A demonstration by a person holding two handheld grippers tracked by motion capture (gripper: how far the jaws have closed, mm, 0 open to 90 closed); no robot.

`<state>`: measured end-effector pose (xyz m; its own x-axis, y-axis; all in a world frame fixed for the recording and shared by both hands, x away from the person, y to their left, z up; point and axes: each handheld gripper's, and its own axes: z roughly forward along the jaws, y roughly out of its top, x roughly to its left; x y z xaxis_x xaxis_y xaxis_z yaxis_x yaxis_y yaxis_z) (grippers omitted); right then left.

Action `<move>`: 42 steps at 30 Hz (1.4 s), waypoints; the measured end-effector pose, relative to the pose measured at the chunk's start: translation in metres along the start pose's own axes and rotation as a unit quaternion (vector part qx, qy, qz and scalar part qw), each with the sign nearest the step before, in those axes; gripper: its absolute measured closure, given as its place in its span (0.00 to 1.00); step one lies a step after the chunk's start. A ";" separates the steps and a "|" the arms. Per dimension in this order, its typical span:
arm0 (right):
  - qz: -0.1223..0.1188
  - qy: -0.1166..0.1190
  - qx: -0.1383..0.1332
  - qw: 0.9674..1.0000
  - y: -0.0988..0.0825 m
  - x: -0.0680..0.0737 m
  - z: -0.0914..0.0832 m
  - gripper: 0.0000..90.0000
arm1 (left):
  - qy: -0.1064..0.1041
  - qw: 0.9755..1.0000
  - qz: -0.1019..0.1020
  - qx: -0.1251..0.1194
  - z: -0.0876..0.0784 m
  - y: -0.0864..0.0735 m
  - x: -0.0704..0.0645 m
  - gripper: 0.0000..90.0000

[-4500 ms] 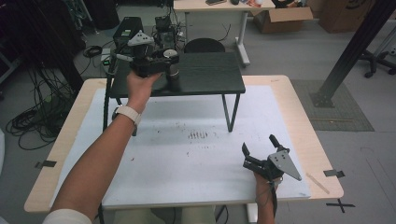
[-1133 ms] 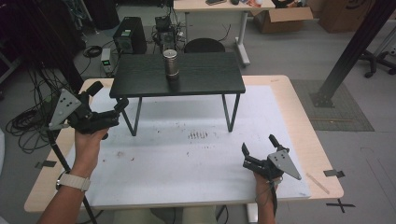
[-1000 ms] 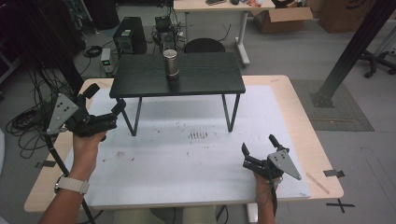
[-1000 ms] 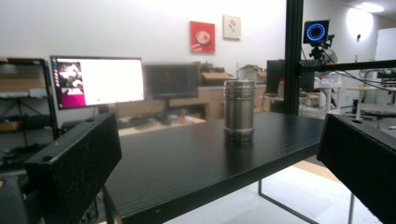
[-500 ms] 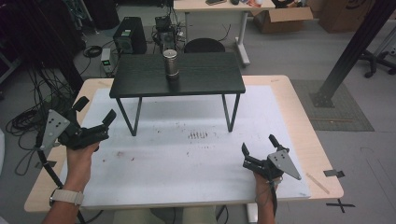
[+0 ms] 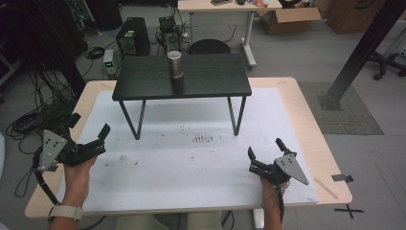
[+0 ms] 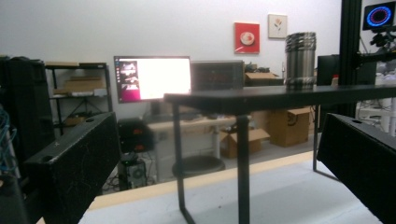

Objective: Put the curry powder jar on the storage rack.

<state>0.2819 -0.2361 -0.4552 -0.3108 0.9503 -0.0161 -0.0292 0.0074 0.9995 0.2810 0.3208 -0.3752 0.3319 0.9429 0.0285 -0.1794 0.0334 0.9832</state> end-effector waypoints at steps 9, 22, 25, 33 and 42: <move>0.000 0.000 0.000 1.000 0.000 0.000 0.000 0.00 | 0.018 1.000 -0.001 0.010 -0.011 -0.018 0.006 0.00; 0.000 0.000 -0.001 1.000 0.000 0.000 0.000 0.00 | 0.029 0.999 -0.008 0.030 -0.024 -0.046 0.004 0.00; -0.001 0.000 -0.001 1.000 0.000 0.000 0.000 0.00 | 0.033 0.999 -0.008 0.035 -0.027 -0.054 0.003 0.00; -0.001 0.000 0.000 1.000 0.000 0.000 0.000 0.00 | 0.037 0.998 -0.001 0.044 -0.035 -0.069 -0.002 0.00; -0.002 -0.001 0.000 1.000 0.000 0.000 0.000 0.00 | 0.040 0.998 0.003 0.048 -0.036 -0.076 -0.005 0.00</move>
<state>0.2817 -0.2357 -0.4552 -0.3089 0.9509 -0.0195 -0.0294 0.0110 0.9995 0.2600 0.3255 -0.4567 0.2546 0.9668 0.0236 -0.0902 -0.0006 0.9959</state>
